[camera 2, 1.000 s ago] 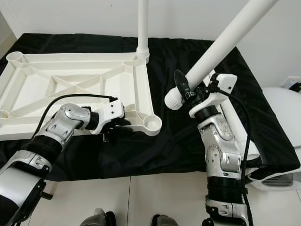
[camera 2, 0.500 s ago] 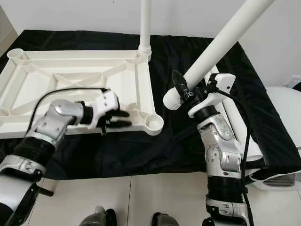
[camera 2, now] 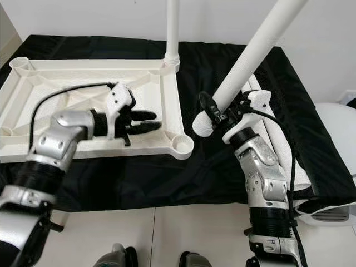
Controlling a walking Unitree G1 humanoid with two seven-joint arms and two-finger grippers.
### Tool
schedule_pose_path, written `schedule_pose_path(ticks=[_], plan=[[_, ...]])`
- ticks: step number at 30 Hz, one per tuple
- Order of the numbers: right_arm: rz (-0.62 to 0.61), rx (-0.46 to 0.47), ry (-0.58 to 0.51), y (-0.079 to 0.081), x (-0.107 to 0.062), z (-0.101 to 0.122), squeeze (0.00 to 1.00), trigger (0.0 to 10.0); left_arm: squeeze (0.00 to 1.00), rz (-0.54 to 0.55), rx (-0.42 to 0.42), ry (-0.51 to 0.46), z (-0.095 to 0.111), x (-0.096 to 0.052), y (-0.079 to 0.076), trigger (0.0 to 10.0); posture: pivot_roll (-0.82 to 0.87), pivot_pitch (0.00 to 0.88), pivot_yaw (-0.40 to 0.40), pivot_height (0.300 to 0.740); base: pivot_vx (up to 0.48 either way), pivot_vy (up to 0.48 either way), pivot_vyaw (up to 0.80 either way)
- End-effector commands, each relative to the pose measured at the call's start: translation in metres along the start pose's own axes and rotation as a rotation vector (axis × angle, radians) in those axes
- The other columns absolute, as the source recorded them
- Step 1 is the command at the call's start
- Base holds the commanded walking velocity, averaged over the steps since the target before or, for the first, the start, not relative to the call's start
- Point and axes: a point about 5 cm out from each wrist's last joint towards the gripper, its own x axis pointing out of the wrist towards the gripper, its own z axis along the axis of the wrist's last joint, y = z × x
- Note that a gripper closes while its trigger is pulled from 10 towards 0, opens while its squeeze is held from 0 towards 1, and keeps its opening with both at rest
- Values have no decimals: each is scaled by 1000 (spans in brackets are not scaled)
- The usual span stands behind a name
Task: Building children table
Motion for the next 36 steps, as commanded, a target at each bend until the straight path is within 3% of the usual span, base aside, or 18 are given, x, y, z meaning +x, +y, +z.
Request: schedule_pose_path(ticks=[1,10,11,12,13,15,16,24,36], plan=[[-5,-30,-15,-4,-3,5,0,10000,0,-2,-5,8,-4,6,-8,10000,-46,115,1,740,0,0,0],[-7,-38,-18,-6,-3,7,0,10000,0,20,-69,52,-19,22,-20,10000,-54,118,2,740,0,0,0],[-7,-40,-19,-6,-3,8,0,10000,337,39,-84,62,-21,23,-18,10000,-54,119,2,740,0,0,0],[-7,-40,-19,-6,-3,8,0,10000,337,39,-84,62,-21,23,-18,10000,-54,119,2,740,0,0,0],[-7,-41,-20,-6,-3,8,0,10000,1000,53,-90,72,-22,23,-16,10000,-54,120,3,740,0,0,0],[-7,-41,-21,-6,-3,8,0,10000,1000,67,-72,95,-24,22,-16,10000,-53,121,1,740,0,0,0],[-7,-42,-23,-6,-3,9,0,10000,0,76,-48,128,-29,22,-16,10000,-55,123,2,740,0,0,0],[-8,-46,-29,-7,-3,11,0,10000,0,86,14,216,-43,19,-18,10000,-54,125,2,740,0,0,0],[-9,-46,-35,-6,-3,13,0,10000,0,104,23,229,-44,23,-16,10000,-57,126,5,740,0,0,0]])
